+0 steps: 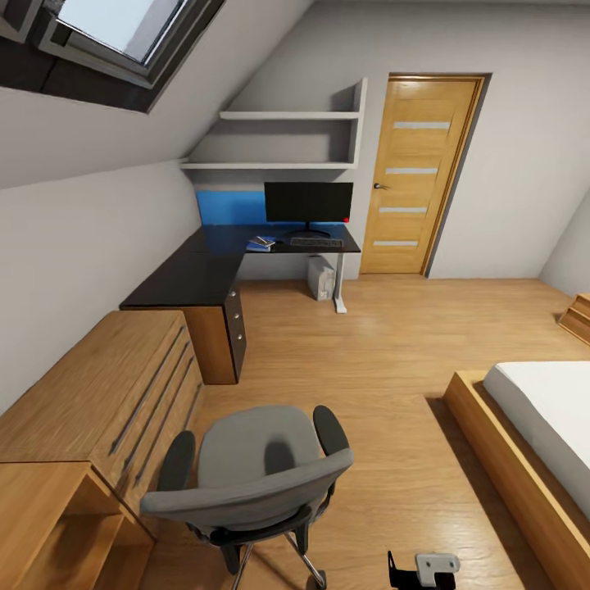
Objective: In the bedroom, organize the workspace by keeping the computer under the desk, ensuring the monitor is on the desk, placing the keyboard on the desk next to the monitor, placing the mouse on the desk next to the keyboard, moving the folder from the swivel chair onto the desk next to the mouse, stacking the notebook on top of the folder with the pen on top of the notebook, and positioning the swivel chair next to the desk.
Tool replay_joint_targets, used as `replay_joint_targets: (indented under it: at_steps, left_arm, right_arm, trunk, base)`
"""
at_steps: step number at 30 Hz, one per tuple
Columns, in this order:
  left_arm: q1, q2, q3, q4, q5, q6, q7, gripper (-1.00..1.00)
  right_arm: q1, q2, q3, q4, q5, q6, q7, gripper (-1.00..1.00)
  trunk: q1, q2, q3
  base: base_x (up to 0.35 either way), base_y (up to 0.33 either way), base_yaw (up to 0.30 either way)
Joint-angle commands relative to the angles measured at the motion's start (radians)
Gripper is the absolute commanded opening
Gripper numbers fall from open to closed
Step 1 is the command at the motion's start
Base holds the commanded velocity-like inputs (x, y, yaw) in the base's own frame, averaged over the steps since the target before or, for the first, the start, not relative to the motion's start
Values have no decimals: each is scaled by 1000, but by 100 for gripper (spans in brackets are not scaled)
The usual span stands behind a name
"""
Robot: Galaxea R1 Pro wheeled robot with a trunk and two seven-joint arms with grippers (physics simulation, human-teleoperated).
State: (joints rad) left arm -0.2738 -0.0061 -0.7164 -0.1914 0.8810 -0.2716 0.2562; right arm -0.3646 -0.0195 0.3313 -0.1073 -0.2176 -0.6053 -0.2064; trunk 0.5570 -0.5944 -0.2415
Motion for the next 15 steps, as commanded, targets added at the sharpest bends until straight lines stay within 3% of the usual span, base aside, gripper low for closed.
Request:
replay_joint_targets:
  at_steps: [1, 15]
  left_arm:
    - [-1, 2, -8, 0, 7, -3, 7, 100]
    - [-1, 20, -6, 0, 9, -1, 17, 100]
  right_arm:
    - [-1, 0, 9, 2, -7, -8, -4, 100]
    - [-1, 1, 9, 3, -6, -13, -4, 100]
  trunk:
    - [4, -9, -5]
    - [58, -107, -49]
  base:
    - [0, 0, 0]
    - [0, 0, 0]
